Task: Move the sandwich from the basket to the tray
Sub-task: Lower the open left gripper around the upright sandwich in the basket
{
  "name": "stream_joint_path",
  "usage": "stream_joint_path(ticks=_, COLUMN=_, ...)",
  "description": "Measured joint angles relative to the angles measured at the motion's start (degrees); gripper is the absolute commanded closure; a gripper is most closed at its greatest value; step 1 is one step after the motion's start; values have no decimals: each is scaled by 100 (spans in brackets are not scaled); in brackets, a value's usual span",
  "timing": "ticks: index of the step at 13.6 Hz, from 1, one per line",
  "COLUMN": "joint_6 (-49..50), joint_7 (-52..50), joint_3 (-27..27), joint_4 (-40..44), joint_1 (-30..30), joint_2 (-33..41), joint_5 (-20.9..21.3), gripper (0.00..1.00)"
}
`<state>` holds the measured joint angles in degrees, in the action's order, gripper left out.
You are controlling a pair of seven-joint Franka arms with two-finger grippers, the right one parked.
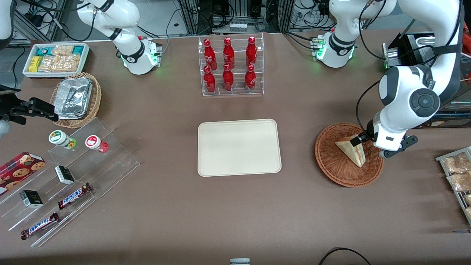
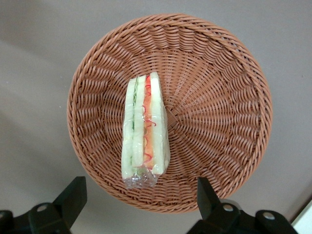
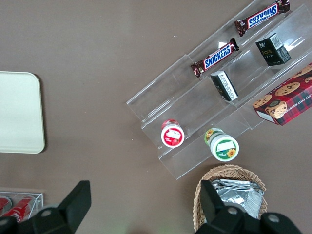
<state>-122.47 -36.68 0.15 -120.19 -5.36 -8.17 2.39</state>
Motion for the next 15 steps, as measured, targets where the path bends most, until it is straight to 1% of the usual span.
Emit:
stream_joint_path(ticks=4, joint_6=-192, joint_7=-161, joint_3=0, joint_4=-47, joint_1=-23, joint_2=-165, joint_5=0, gripper=0)
stream_joint_path(ticks=15, joint_6=-875, joint_7=-167, joint_3=12, joint_4=-458, joint_1=-18, joint_2=-487, joint_5=6, gripper=0)
